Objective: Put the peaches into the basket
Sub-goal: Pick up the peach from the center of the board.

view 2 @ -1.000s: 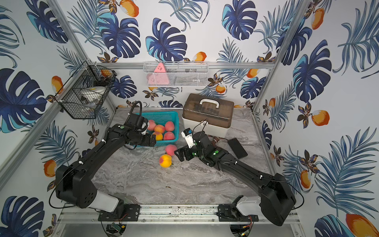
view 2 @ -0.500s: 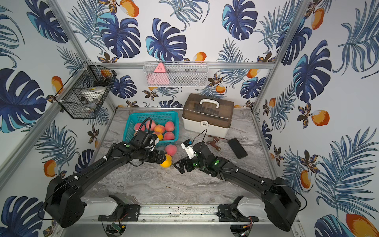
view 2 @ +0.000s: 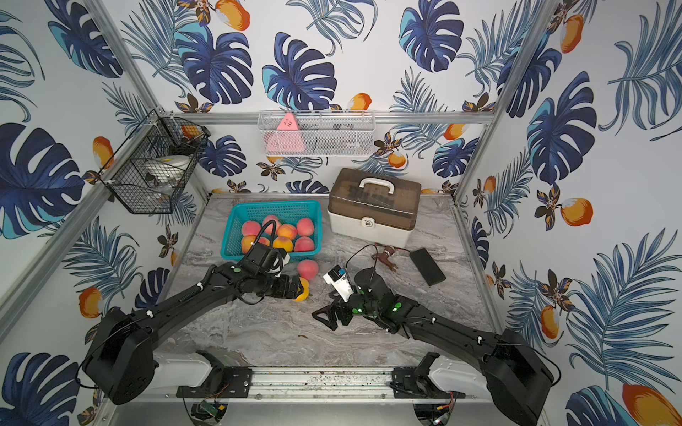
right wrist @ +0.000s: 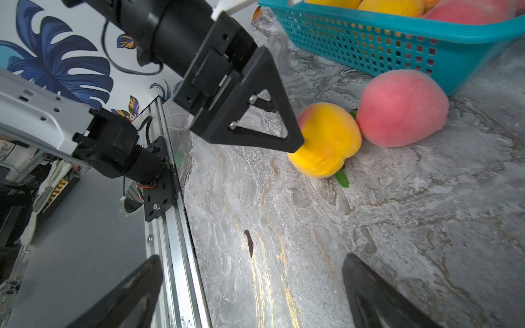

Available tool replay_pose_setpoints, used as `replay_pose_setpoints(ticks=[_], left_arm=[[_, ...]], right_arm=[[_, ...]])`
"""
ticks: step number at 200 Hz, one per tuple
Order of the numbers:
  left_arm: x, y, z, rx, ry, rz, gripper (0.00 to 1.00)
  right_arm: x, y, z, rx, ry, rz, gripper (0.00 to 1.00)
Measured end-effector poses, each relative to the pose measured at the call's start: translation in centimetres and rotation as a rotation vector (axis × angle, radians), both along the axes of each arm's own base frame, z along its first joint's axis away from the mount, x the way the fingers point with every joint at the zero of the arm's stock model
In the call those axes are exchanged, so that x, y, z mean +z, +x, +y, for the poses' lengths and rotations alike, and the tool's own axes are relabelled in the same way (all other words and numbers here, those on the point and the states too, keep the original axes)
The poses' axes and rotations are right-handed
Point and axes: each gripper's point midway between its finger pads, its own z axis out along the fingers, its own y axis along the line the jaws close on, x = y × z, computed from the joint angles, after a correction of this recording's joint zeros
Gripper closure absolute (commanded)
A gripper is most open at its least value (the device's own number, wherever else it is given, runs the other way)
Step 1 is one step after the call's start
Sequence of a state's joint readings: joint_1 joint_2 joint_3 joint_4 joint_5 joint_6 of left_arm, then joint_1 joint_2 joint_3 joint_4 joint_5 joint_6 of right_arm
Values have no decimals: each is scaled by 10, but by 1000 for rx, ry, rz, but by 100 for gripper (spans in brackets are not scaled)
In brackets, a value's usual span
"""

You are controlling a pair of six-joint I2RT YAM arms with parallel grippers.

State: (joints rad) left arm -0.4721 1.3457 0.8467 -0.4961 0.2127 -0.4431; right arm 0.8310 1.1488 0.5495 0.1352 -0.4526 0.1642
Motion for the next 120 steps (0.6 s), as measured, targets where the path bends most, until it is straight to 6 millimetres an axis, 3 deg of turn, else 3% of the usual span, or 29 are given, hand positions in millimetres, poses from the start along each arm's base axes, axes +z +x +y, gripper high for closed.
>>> replay_pose_setpoints(ticks=[120], left_arm=[[-25,17,-10,23,-23,-12,1]], right_arm=[[12,3,14,22,92,-23,0]])
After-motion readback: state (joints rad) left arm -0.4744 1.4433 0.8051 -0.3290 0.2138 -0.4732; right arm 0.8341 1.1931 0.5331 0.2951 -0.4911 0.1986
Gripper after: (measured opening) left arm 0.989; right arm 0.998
